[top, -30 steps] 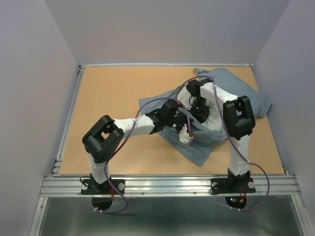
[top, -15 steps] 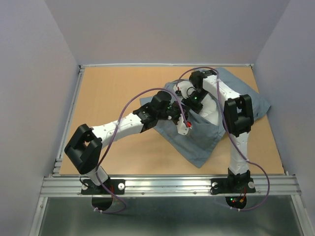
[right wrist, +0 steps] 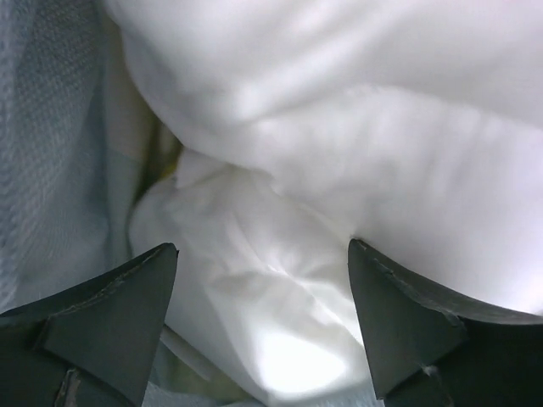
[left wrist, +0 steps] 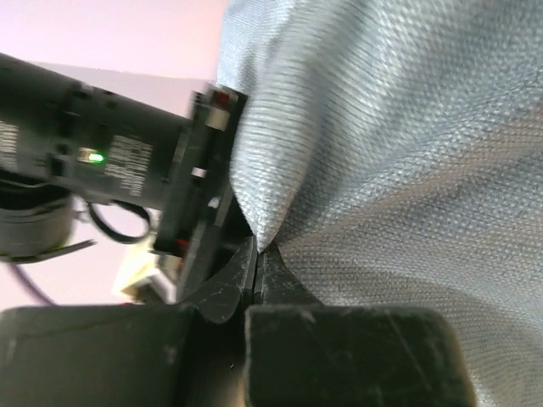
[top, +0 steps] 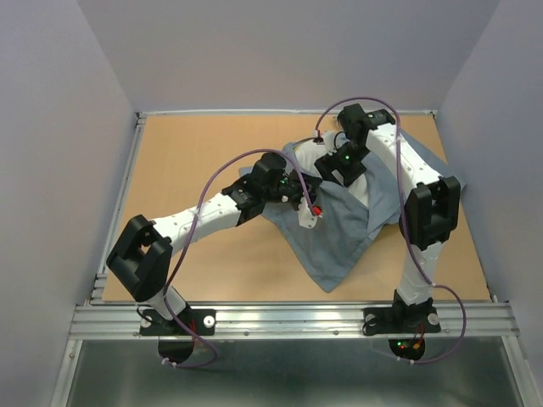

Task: Put the pillow into the pillowcase

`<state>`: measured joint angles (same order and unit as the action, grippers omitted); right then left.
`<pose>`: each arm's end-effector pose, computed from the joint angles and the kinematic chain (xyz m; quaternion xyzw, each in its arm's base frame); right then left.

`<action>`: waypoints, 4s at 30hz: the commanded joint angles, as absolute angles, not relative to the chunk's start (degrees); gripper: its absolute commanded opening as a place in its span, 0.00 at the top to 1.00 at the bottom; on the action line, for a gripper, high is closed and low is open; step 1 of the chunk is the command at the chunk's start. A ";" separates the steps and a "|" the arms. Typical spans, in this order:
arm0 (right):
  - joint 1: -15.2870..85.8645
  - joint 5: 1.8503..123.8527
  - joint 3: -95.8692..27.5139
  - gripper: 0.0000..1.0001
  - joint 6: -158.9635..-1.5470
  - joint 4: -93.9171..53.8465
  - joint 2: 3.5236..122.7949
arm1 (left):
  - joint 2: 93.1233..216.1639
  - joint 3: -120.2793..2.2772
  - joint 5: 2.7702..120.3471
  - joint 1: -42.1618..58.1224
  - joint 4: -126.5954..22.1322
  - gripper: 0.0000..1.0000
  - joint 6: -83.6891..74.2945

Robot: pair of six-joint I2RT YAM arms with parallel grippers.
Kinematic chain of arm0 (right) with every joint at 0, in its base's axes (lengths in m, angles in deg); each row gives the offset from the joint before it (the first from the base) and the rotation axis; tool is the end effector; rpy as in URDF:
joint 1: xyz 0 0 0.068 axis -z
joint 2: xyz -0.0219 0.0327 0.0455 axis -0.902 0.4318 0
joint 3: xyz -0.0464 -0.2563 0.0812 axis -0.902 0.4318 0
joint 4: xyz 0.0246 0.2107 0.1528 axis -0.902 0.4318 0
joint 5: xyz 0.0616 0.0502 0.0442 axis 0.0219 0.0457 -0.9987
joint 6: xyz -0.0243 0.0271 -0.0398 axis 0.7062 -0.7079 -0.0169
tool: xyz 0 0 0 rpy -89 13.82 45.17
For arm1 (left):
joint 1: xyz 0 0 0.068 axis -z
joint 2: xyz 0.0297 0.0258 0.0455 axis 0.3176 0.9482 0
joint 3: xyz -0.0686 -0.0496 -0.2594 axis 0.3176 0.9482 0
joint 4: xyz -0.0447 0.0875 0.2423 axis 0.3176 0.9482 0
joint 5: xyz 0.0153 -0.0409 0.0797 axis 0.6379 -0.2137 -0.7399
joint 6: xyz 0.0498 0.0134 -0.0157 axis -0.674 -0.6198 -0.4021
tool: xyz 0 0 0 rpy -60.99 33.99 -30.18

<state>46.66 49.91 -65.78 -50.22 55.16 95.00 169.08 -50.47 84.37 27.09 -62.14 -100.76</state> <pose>0.3662 0.1304 0.2858 -0.3559 0.9145 0.1744 0.0815 0.2434 -0.2750 0.2975 0.7587 0.1716 -0.0023 0.6285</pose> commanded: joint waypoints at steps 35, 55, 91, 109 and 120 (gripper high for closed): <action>37.17 63.47 -58.31 0.58 -59.11 32.72 108.03 | 158.70 -28.93 71.06 29.21 -71.05 0.90 -83.12; 39.63 51.24 -56.02 0.85 -62.01 32.28 105.22 | 173.60 -59.32 70.42 10.13 -44.41 0.55 -3.99; 40.69 51.60 -51.44 0.85 -60.96 32.19 102.93 | 185.85 -61.89 68.15 13.30 -41.86 0.53 3.41; 40.69 59.49 -44.33 0.87 -61.66 28.42 102.23 | 179.09 -81.23 88.95 6.27 -36.31 1.00 -3.71; 40.69 61.61 -52.50 0.87 -66.58 27.80 104.51 | 178.02 -86.93 95.05 0.56 -39.24 1.00 -2.38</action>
